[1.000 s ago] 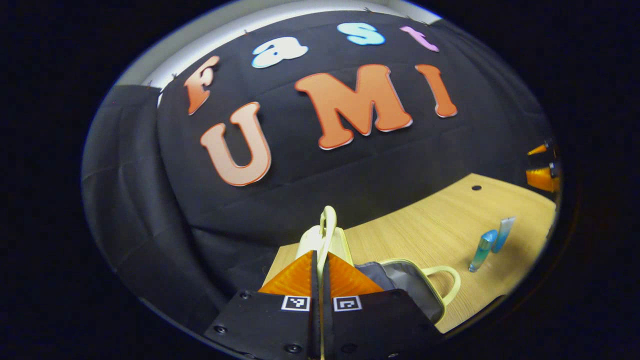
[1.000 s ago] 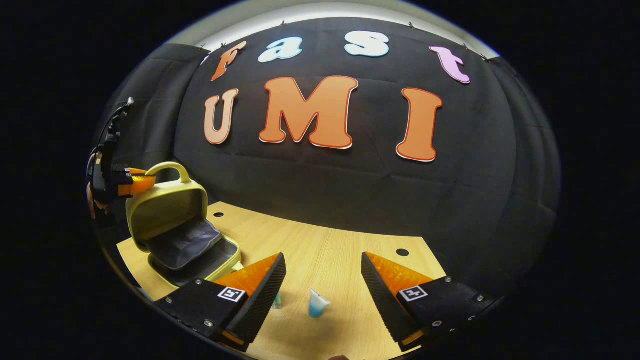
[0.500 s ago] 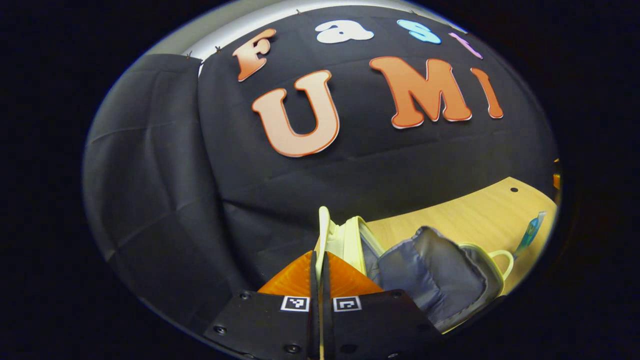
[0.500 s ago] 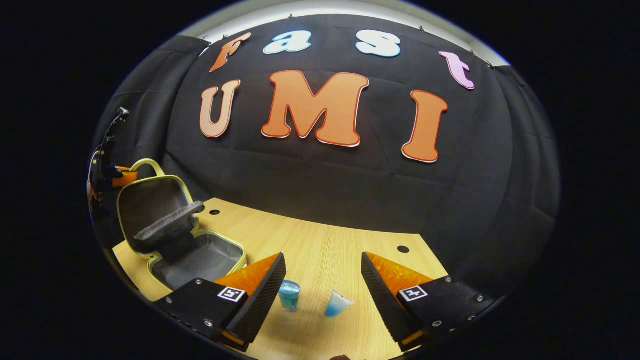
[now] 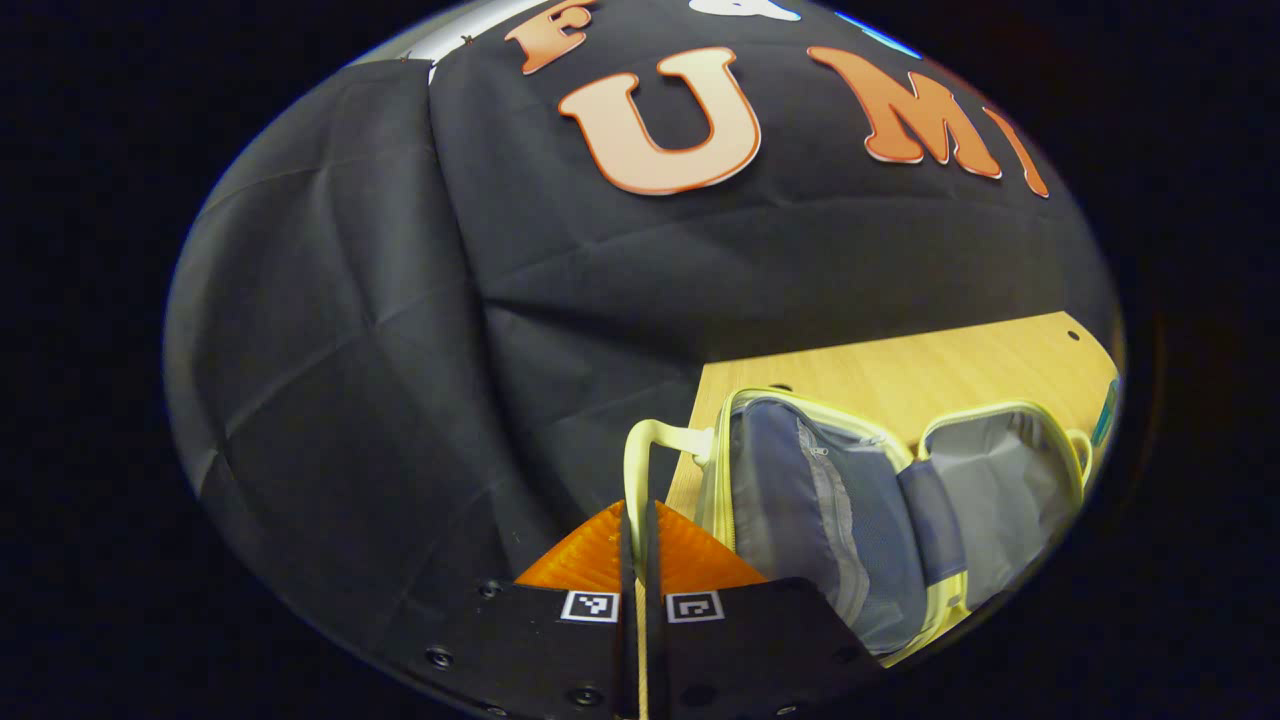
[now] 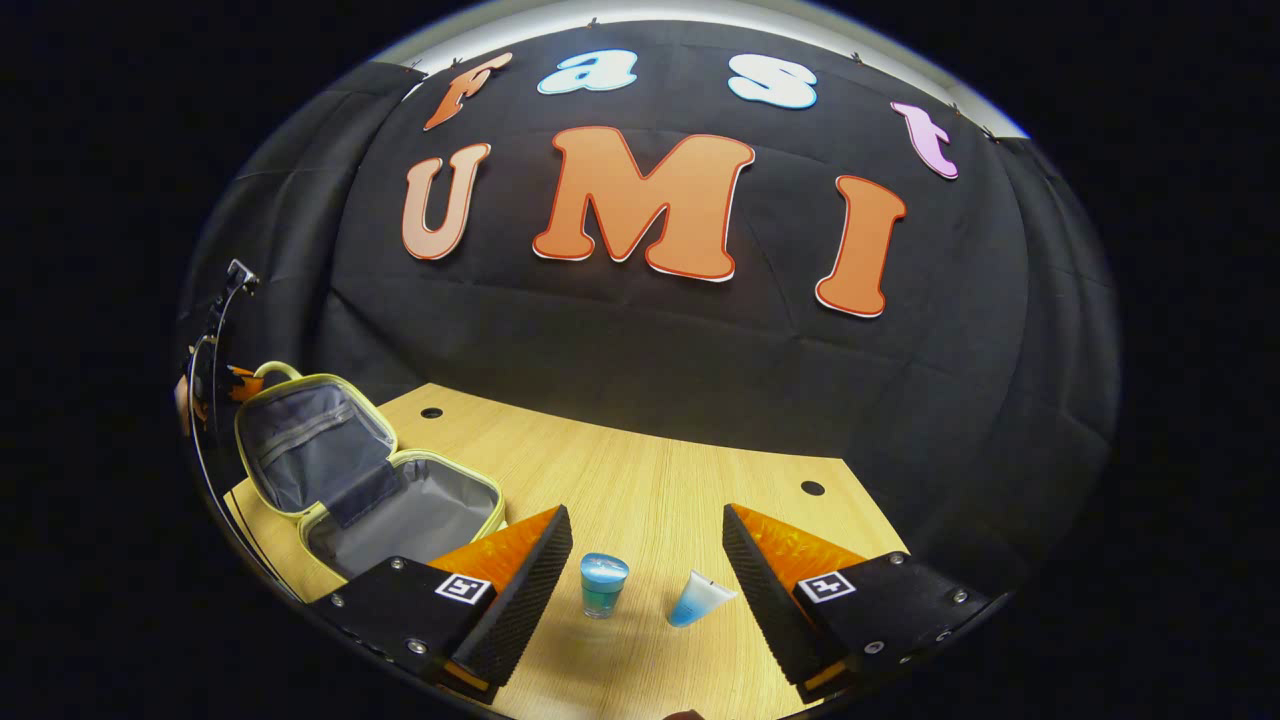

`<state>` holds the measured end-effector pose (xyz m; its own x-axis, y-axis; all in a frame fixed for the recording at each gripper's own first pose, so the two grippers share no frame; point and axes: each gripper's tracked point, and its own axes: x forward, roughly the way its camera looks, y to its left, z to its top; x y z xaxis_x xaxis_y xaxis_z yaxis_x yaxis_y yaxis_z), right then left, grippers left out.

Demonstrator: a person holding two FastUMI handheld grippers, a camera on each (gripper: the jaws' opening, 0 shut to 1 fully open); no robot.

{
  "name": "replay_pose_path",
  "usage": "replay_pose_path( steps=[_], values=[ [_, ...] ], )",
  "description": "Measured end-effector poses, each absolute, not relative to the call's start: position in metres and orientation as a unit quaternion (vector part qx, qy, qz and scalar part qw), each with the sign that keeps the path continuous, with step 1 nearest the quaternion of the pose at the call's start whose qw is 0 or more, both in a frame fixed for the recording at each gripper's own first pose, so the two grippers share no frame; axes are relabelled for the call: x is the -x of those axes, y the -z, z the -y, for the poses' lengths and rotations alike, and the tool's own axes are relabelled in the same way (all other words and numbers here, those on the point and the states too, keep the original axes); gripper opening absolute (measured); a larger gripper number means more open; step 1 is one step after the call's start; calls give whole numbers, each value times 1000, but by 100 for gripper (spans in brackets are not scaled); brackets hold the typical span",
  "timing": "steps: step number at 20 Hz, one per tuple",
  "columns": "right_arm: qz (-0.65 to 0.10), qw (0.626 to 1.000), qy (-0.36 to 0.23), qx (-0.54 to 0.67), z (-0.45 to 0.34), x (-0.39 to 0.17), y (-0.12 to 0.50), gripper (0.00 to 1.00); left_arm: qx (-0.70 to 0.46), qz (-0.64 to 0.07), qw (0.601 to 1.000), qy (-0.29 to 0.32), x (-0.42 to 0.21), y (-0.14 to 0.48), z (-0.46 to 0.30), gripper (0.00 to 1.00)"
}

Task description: First open the suitcase, pack the skin care products into it, and then close the suitcase.

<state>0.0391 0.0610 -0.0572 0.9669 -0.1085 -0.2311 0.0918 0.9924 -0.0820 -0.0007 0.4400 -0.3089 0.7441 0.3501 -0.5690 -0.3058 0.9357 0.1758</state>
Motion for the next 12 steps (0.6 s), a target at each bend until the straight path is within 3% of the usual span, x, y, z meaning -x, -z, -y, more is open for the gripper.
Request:
replay_pose_path(
  steps=[4,6,8,11,12],
  values=[
    [-125,990,56,38,-55,-39,59,96,-18,-314,924,-219,7,322,-446,18],
    [-125,990,56,41,-51,-40,60,96,-18,-298,932,-207,10,309,-428,18],
    [-125,990,57,46,-46,-42,61,96,-27,-269,944,-188,4,285,-395,35],
    [-128,989,51,51,-38,-43,69,96,-50,-242,955,-167,-2,263,-348,79],
    [-130,989,48,52,-36,-42,72,96,-53,-236,958,-156,-4,259,-331,80]
  ],
)
